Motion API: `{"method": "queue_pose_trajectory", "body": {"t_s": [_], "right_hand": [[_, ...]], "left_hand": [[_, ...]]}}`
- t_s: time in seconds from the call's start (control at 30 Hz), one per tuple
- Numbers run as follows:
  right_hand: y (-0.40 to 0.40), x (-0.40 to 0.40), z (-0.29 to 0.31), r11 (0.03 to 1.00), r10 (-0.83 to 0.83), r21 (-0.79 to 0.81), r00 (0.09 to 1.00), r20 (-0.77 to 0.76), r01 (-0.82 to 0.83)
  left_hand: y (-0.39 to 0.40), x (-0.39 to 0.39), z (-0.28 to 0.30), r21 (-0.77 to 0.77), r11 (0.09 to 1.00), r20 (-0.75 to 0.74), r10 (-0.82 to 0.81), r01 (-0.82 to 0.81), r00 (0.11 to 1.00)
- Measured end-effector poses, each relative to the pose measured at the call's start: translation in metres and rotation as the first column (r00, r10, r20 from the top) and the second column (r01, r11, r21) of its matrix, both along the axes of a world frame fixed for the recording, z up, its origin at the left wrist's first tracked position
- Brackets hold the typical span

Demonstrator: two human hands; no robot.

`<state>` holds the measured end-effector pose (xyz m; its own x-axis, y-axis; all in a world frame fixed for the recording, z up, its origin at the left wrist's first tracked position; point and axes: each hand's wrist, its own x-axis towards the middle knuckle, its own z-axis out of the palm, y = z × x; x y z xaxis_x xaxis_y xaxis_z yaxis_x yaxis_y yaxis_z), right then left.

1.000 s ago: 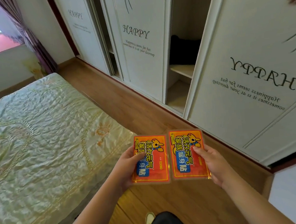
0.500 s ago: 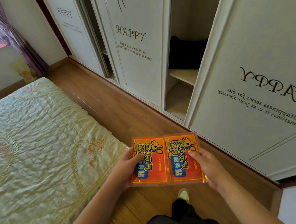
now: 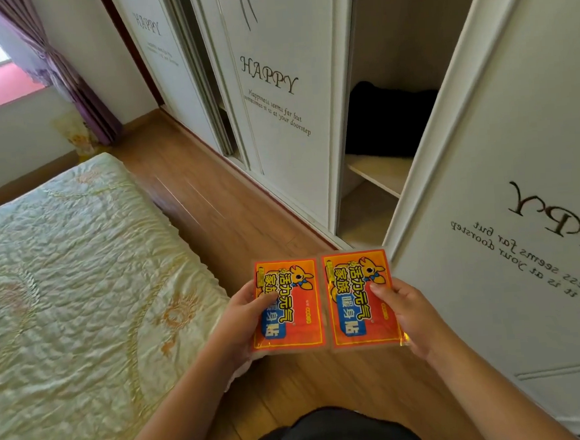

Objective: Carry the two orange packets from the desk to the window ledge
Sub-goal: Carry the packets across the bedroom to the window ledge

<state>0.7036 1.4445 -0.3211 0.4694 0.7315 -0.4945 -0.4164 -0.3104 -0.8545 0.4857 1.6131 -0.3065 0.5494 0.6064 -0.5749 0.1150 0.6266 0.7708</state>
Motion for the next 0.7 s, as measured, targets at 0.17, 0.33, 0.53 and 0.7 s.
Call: {"method": "queue_pose_trajectory", "body": {"t_s": [0.17,0.33,0.53,0.7], "right_hand": [[0.036,0.019,-0.006,1.0,0.028,-0.006,1.0,-0.007,-0.028],[0.084,0.033,-0.009,0.998,0.062,-0.022,0.998,0.01,-0.062],[0.166,0.044,-0.005,0.995,0.098,-0.019,0.994,0.042,-0.097],[0.234,0.045,0.001,0.992,0.126,-0.014,0.991,0.041,-0.125]], "left_hand": [[0.027,0.014,0.002,0.011,0.999,0.005,0.032,-0.032,0.999],[0.067,0.021,-0.005,0.0,0.998,0.018,0.062,-0.062,0.998],[0.135,0.026,-0.012,0.007,0.996,0.042,0.086,-0.086,0.995],[0.195,0.024,-0.005,0.021,0.993,0.067,0.112,-0.114,0.991]]}}
